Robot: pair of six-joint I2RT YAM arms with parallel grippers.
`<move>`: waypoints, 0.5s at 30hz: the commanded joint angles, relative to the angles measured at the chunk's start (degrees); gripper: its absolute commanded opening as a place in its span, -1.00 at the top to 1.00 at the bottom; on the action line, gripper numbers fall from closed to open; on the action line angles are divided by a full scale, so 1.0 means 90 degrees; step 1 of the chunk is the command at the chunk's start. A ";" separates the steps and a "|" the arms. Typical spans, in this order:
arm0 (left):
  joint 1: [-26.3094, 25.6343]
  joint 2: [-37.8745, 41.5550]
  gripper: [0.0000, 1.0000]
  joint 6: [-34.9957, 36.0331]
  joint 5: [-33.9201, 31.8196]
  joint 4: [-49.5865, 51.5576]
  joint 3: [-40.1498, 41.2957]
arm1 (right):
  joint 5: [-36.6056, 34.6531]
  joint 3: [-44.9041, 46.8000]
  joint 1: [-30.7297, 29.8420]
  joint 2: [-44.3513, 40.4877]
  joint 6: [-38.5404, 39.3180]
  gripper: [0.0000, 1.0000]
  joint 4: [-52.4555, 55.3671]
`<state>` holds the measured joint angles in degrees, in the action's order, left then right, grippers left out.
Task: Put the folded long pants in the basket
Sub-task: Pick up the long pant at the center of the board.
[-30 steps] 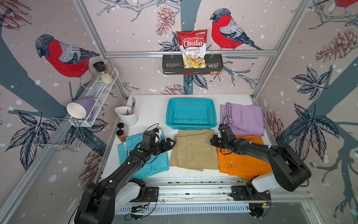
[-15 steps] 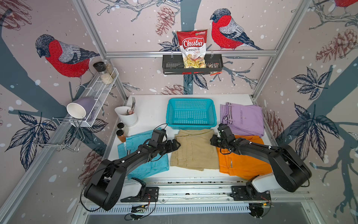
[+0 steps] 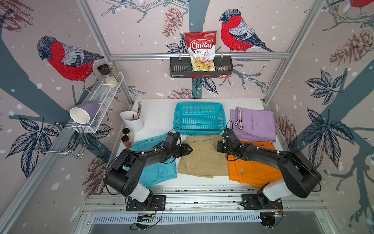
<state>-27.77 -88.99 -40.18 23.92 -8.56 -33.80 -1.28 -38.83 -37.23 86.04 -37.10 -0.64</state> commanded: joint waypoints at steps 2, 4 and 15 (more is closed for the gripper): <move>-0.0059 -0.0193 0.77 -0.0002 0.0029 0.0960 0.0001 | -0.0196 -0.0092 -0.0052 0.0066 0.0118 1.00 0.0041; -0.0058 -0.0236 1.00 0.0016 0.0017 0.1035 -0.0050 | -0.0143 -0.0085 -0.0050 0.0046 0.0109 1.00 0.0023; -0.0582 0.1493 1.00 -0.0390 -0.0532 0.1419 0.0201 | 0.0146 0.0299 -0.0580 -0.1211 -0.0274 1.00 0.0123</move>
<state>-30.94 -79.75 -41.76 20.86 0.75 -32.73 -1.13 -36.58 -40.60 78.50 -37.71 0.27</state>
